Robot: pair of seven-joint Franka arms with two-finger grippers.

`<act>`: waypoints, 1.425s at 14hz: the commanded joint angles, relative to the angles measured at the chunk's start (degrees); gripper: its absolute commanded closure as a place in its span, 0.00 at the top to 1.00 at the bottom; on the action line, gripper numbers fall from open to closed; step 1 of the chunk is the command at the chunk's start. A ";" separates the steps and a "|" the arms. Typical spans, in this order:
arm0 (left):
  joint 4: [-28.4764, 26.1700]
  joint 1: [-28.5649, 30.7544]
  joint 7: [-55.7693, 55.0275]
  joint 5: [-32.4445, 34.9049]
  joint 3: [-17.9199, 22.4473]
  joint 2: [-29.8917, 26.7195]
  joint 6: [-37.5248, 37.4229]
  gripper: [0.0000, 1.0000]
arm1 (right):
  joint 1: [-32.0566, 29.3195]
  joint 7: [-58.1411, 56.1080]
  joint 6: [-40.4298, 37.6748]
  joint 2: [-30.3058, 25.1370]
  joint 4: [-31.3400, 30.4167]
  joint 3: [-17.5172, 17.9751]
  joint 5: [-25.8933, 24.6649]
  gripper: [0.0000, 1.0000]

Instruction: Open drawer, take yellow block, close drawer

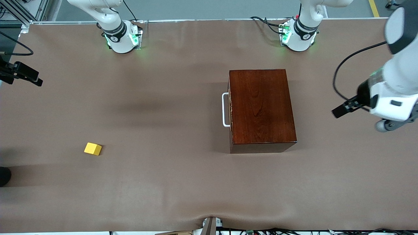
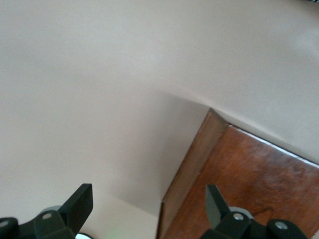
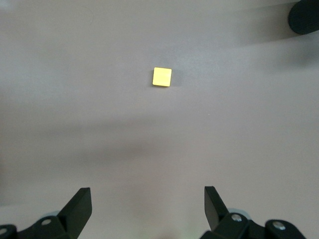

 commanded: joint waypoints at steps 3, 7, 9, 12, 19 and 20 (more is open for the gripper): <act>-16.45 8.99 8.23 -0.73 -6.30 -12.93 4.37 1.00 | -0.62 0.67 0.26 0.02 0.47 0.73 -0.18 1.00; -24.39 14.64 16.93 -0.64 -10.63 -19.80 7.64 1.00 | -0.62 0.67 0.35 0.11 0.47 0.73 -0.18 1.00; -26.50 14.99 21.33 -0.64 -10.63 -22.26 7.55 1.00 | -0.97 0.67 0.35 0.11 0.47 0.73 -0.18 1.00; -25.20 14.82 24.41 -0.64 -11.86 -22.54 5.36 1.00 | -0.45 0.67 0.35 0.11 0.47 0.73 -0.18 1.00; -20.09 14.91 24.95 -0.03 -11.25 -21.31 3.86 1.00 | -0.62 0.67 0.35 0.11 0.46 0.64 -0.18 1.00; -19.83 14.91 24.95 -0.03 -11.25 -21.30 3.34 1.00 | -0.53 0.67 0.35 0.11 0.47 0.64 -0.18 1.00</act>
